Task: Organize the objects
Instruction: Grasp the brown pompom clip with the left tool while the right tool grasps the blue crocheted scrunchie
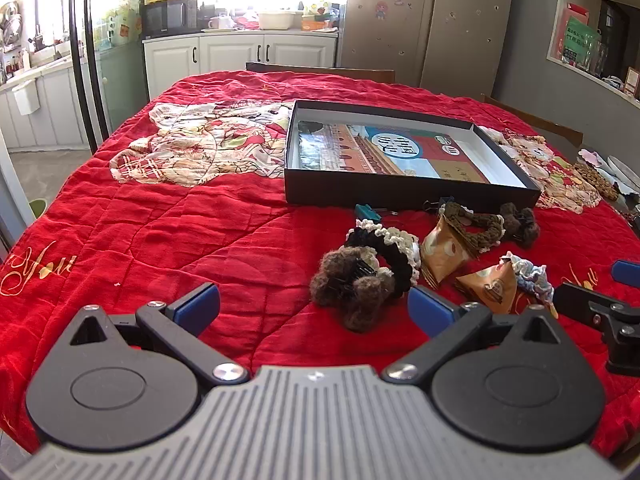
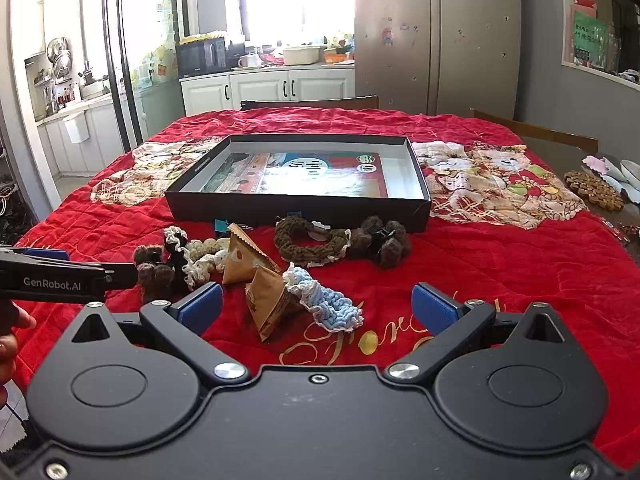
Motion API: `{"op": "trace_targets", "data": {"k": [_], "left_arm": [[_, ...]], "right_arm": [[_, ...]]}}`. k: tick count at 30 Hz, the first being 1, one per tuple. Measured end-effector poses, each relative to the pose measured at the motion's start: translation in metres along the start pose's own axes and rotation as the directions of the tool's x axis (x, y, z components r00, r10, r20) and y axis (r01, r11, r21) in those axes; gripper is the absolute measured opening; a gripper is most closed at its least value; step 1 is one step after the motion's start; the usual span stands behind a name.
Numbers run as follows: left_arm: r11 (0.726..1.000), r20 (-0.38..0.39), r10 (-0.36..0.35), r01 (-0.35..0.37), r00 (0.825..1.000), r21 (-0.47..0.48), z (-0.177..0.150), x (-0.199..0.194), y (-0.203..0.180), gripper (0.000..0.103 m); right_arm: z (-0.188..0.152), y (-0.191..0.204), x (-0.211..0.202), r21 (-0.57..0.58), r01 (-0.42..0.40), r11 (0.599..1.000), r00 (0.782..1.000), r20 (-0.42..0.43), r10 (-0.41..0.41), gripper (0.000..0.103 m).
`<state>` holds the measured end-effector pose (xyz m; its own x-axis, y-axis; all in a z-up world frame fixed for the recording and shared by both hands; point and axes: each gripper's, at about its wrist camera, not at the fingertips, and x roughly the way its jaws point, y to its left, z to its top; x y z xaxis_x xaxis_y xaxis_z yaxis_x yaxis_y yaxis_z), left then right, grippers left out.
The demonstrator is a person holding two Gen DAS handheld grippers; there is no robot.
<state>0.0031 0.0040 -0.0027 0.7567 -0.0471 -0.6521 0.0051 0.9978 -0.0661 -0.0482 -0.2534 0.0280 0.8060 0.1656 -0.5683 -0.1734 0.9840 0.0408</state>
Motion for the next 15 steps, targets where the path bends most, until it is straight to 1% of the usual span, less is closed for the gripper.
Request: {"op": "trace_targets", "data": {"k": [12,15], "left_arm": [[1.000,-0.008,-0.027,0.027,1.000,-0.005,0.0009,0.0056,0.0029,0.103],[1.000,-0.004,-0.029,0.029,1.000,0.007,0.0013,0.0076,0.0038,0.103]], "right_arm": [[-0.0023,-0.0019,0.0058,0.006,-0.001,1.000,1.000,-0.010,0.002,0.101],[-0.0025,-0.0054,0.0078,-0.003,-0.013,1.000,1.000,0.002,0.013,0.100]]}}
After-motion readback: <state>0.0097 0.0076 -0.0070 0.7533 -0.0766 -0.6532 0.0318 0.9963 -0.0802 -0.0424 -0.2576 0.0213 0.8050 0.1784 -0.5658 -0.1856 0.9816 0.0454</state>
